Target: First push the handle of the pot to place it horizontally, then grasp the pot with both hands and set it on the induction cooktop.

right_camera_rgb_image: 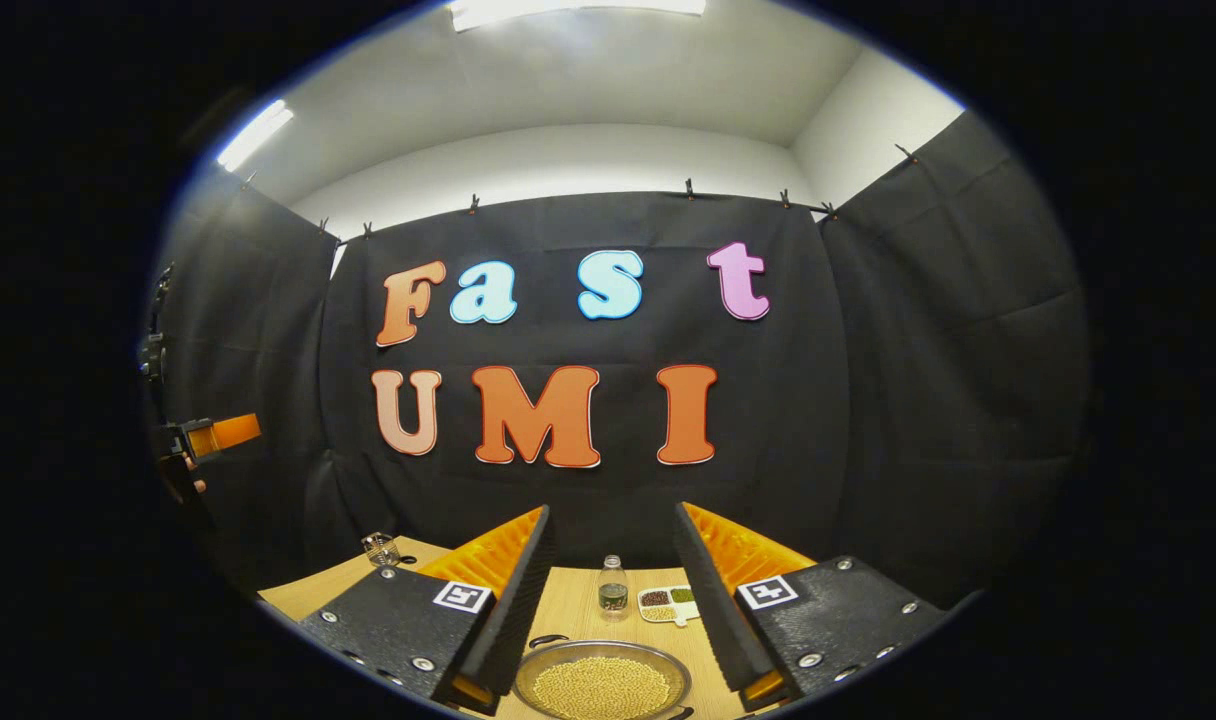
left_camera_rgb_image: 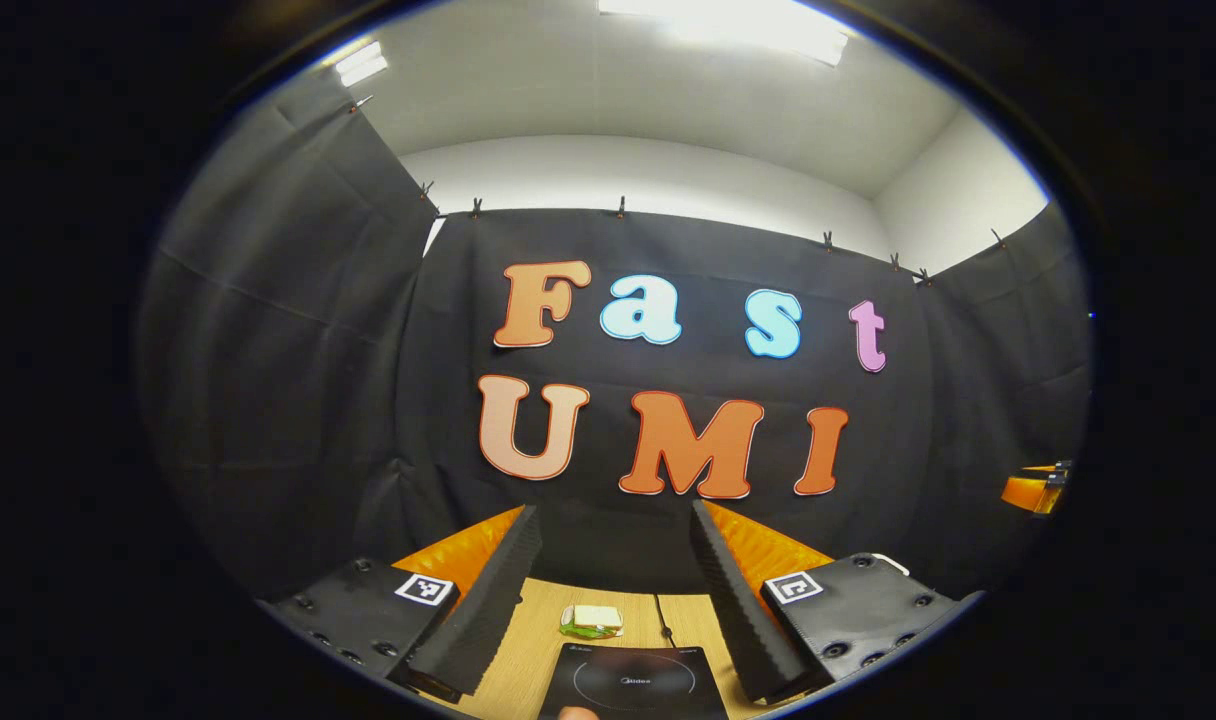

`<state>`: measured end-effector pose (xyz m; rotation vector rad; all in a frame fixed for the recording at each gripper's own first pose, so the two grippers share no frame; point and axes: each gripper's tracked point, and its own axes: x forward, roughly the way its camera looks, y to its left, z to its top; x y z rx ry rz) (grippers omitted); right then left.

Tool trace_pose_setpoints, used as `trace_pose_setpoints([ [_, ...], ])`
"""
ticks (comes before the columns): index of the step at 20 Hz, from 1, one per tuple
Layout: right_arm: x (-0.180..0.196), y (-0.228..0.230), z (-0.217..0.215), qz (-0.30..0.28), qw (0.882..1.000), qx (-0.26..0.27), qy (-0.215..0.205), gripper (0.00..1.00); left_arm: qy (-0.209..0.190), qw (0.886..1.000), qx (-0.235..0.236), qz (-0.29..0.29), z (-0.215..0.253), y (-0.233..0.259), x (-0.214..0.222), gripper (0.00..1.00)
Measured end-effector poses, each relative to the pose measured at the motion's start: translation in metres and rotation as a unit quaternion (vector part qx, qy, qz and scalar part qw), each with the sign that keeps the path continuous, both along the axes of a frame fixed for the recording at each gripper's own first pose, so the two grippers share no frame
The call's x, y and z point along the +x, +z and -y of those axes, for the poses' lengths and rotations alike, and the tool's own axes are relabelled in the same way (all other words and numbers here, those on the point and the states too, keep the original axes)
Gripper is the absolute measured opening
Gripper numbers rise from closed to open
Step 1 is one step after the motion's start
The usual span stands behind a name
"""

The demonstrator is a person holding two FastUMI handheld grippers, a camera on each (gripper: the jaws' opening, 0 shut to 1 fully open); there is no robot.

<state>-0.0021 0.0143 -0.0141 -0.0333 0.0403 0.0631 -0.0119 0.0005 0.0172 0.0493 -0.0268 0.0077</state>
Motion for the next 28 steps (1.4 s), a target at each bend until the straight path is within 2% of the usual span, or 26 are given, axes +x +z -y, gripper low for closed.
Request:
trace_pose_setpoints([
  [3, 0.0, -0.009, -0.004, -0.007, 1.0, -0.007, 0.01, 0.65, 0.0, 1.0, 0.0, -0.004, 0.001, -0.002, 0.0, 0.98],
  [8, 0.004, -0.038, -0.003, -0.033, 0.999, -0.008, 0.013, 0.41, 0.006, 1.0, -0.003, -0.003, -0.006, -0.002, 0.002, 0.98],
  [9, 0.005, -0.046, -0.002, -0.041, 0.999, -0.007, 0.013, 0.41, 0.006, 1.0, -0.003, -0.003, -0.007, -0.001, 0.002, 0.98],
  [10, 0.006, -0.052, 0.0, -0.048, 0.999, -0.005, 0.012, 0.3, 0.007, 1.0, -0.003, -0.002, -0.006, 0.0, 0.002, 0.98],
  [12, 0.009, -0.064, 0.006, -0.06, 0.998, 0.0, 0.004, 0.19, 0.007, 1.0, -0.006, -0.001, -0.007, 0.0, 0.001, 0.98],
  [16, 0.01, -0.091, 0.014, -0.084, 0.996, 0.004, -0.006, 0.06, 0.008, 1.0, -0.001, -0.002, -0.005, -0.001, 0.001, 0.98],
  [19, 0.007, -0.11, 0.021, -0.097, 0.995, 0.002, -0.014, 0.0, 0.004, 1.0, -0.001, -0.005, -0.002, -0.004, 0.001, 0.98],
  [28, -0.017, -0.173, 0.031, -0.14, 0.99, -0.027, -0.021, 0.0, 0.003, 1.0, 0.006, -0.011, 0.004, -0.012, 0.005, 0.98],
])
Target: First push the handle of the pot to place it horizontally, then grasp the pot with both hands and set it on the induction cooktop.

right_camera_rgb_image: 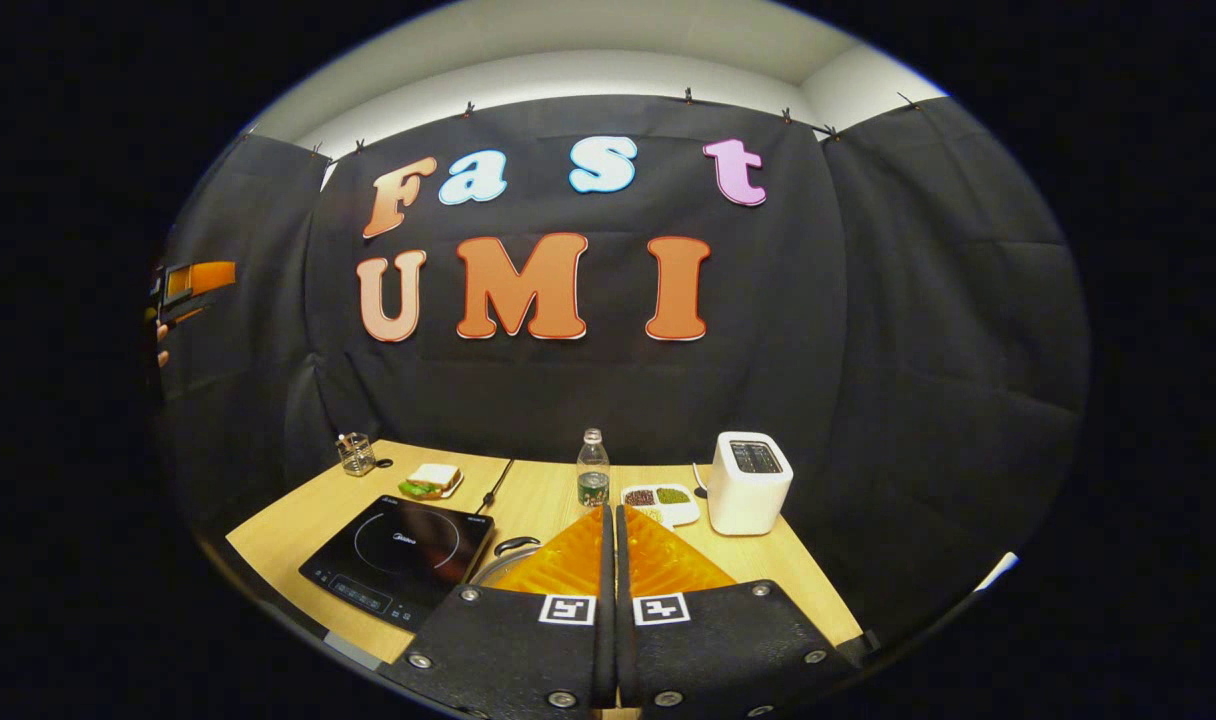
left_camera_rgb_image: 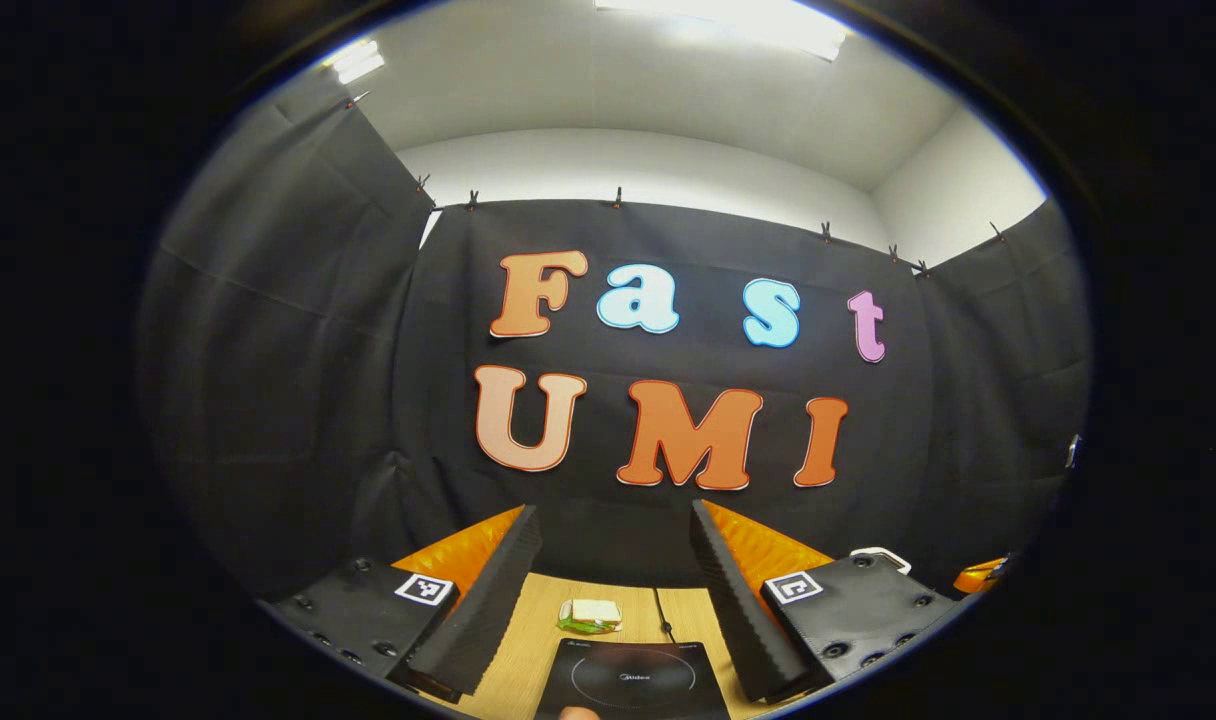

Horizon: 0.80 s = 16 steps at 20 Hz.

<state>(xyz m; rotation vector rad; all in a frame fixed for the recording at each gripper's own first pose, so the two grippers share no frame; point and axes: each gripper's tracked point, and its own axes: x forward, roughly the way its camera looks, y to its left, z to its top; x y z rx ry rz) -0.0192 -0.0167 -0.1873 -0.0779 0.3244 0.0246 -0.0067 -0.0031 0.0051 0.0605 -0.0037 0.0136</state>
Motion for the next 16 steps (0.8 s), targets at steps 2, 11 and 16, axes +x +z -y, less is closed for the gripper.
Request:
trace_pose_setpoints([
  [2, -0.007, -0.015, 0.003, -0.012, 1.0, 0.001, -0.002, 0.0, -0.001, 1.0, -0.002, 0.0, 0.001, -0.001, -0.002, 0.98],
  [11, -0.034, -0.097, 0.021, -0.088, 0.996, 0.026, -0.022, 0.0, -0.013, 1.0, -0.001, 0.0, 0.005, -0.001, -0.01, 0.98],
  [16, -0.047, -0.146, 0.038, -0.132, 0.99, 0.039, -0.043, 0.0, -0.005, 1.0, 0.008, 0.003, -0.003, -0.001, -0.01, 0.98],
])
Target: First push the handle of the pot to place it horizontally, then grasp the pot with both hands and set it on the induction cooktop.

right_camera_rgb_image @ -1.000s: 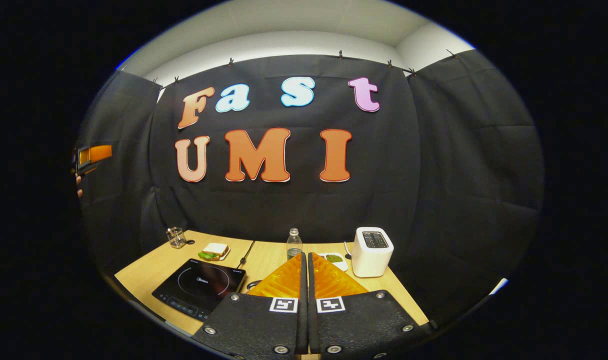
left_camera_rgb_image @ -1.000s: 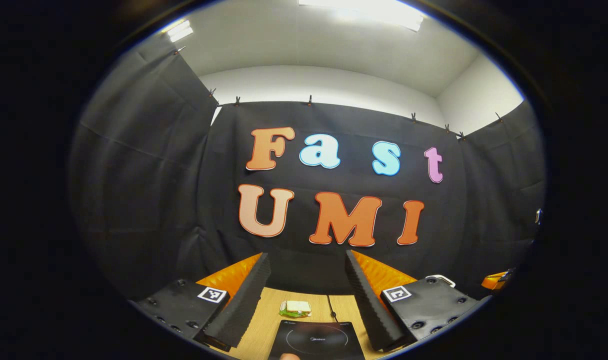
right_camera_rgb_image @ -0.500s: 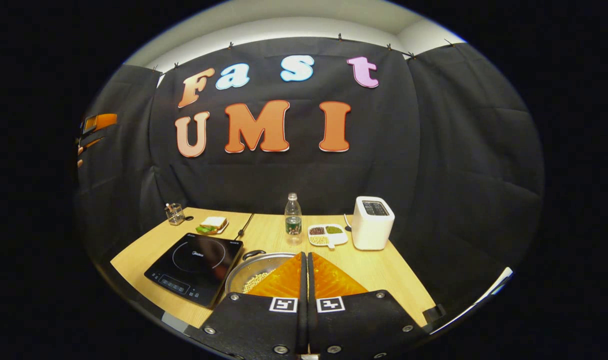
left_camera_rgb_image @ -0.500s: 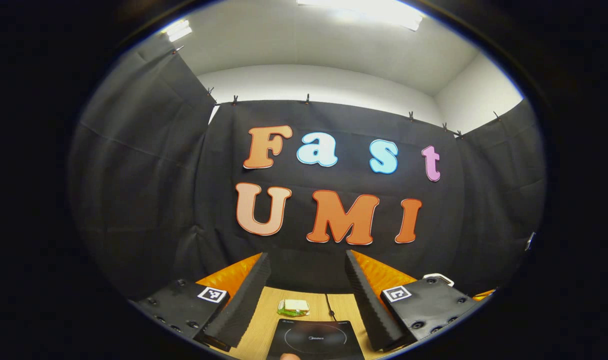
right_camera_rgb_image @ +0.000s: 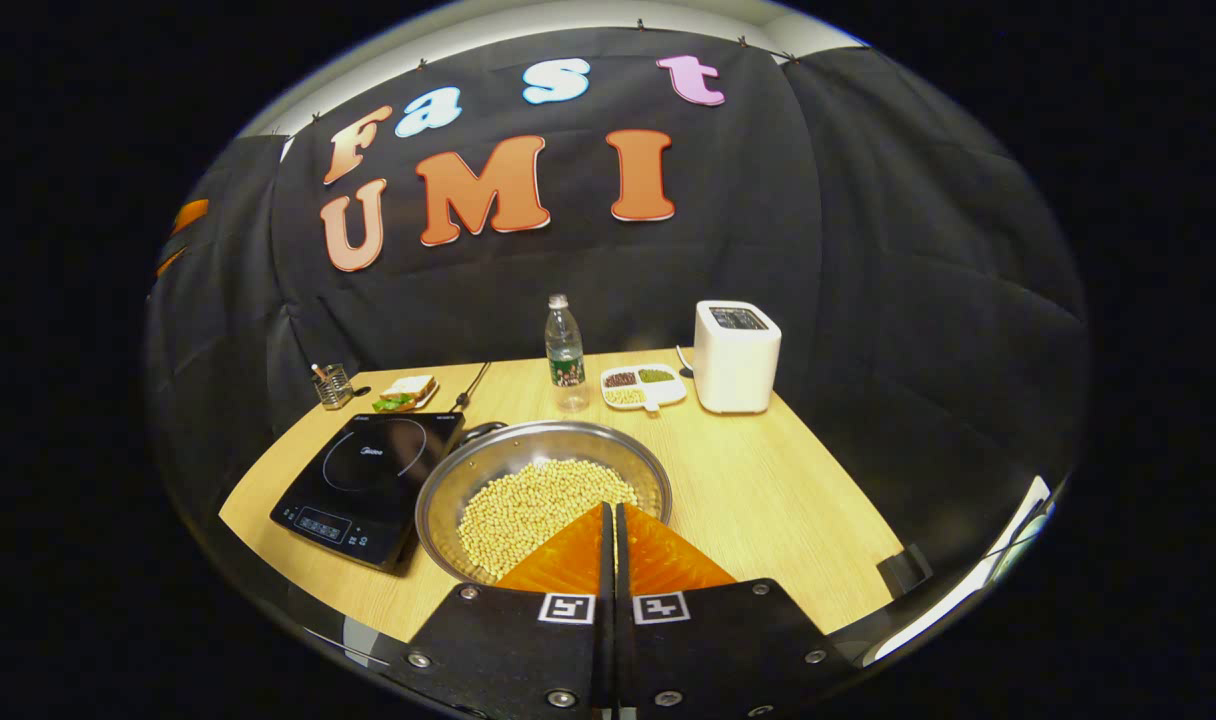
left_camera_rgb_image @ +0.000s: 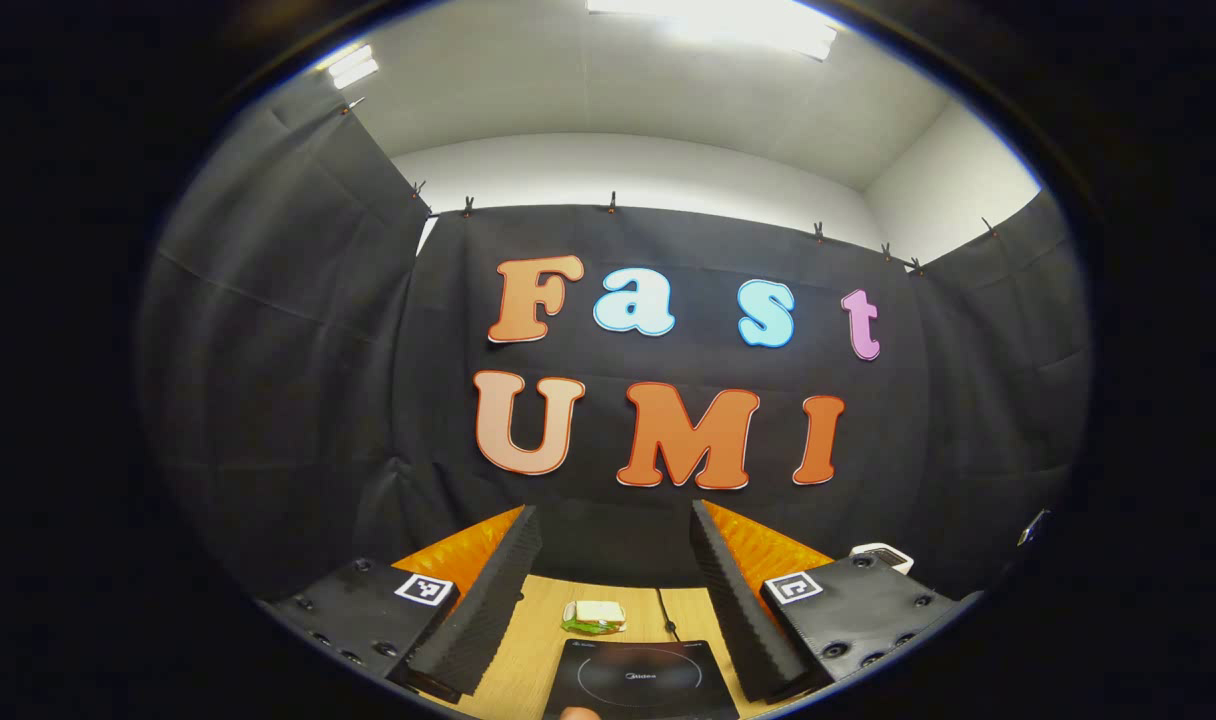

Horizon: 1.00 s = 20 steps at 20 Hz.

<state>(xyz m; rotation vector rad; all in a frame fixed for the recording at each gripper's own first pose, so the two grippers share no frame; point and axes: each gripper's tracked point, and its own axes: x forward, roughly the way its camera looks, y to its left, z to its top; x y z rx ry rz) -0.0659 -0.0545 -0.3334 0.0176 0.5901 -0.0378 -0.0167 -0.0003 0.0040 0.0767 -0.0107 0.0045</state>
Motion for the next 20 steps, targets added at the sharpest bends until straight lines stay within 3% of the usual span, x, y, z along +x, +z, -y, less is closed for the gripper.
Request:
trace_pose_setpoints([
  [7, -0.028, -0.041, 0.003, -0.039, 0.999, 0.015, -0.013, 0.0, 0.003, 1.0, -0.006, -0.006, -0.003, -0.005, 0.001, 0.98],
  [20, -0.047, -0.082, -0.033, -0.082, 0.995, 0.045, 0.025, 0.0, 0.002, 1.0, -0.001, -0.004, -0.001, -0.003, -0.007, 0.98],
])
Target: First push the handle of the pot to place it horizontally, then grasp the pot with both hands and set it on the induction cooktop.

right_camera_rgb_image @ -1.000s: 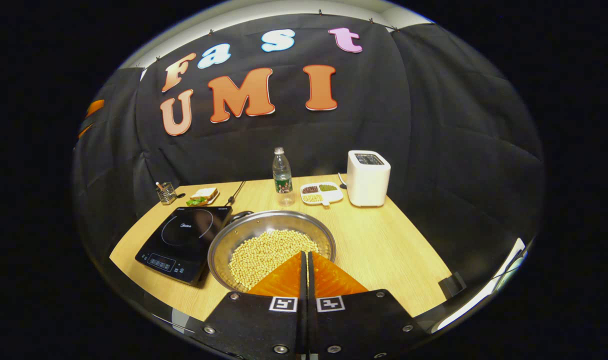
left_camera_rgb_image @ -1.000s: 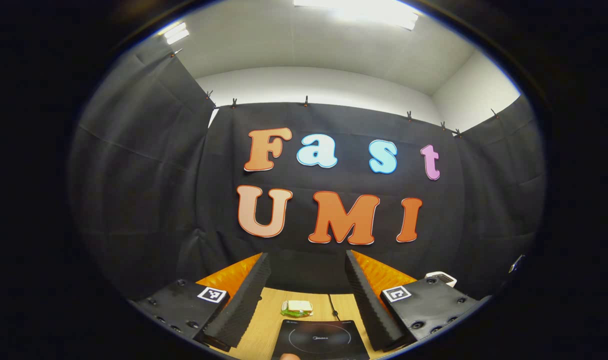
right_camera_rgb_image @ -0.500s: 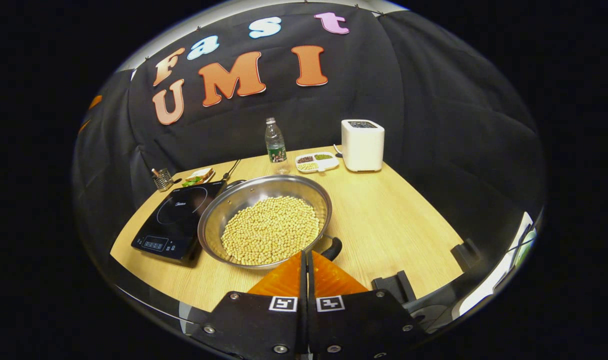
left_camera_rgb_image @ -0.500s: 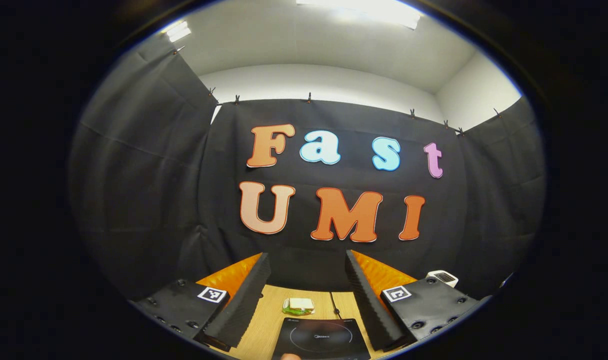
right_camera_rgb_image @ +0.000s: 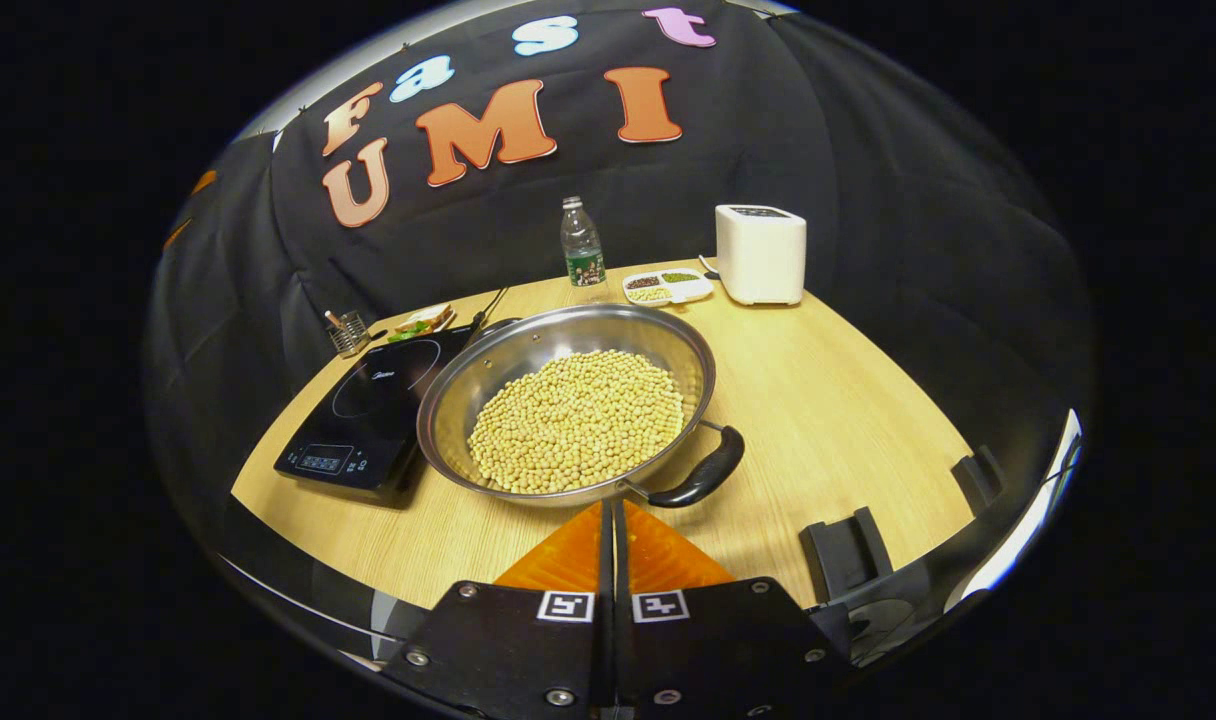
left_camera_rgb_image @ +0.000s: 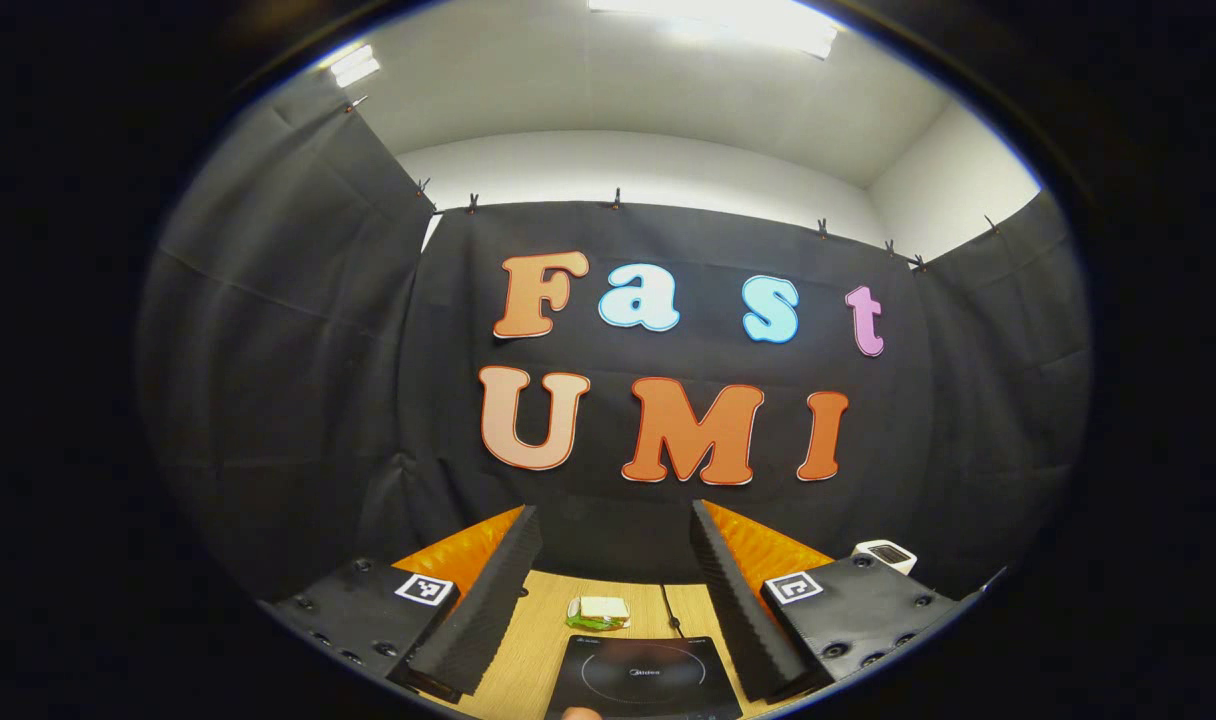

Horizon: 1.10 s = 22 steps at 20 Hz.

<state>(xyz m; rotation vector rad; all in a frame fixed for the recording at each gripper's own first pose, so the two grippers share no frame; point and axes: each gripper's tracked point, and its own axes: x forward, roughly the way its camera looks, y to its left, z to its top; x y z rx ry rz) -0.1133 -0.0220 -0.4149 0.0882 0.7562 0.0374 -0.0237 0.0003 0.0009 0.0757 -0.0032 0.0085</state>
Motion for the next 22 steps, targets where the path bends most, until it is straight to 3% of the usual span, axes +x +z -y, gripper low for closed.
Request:
trace_pose_setpoints([
  [10, 0.015, -0.02, 0.006, -0.012, 0.999, 0.024, -0.03, 0.0, 0.004, 1.0, 0.0, -0.002, 0.003, -0.002, 0.003, 0.98],
  [22, 0.042, -0.023, 0.027, 0.001, 0.999, 0.006, -0.041, 0.0, 0.006, 1.0, 0.002, -0.009, 0.003, -0.009, 0.007, 0.98],
])
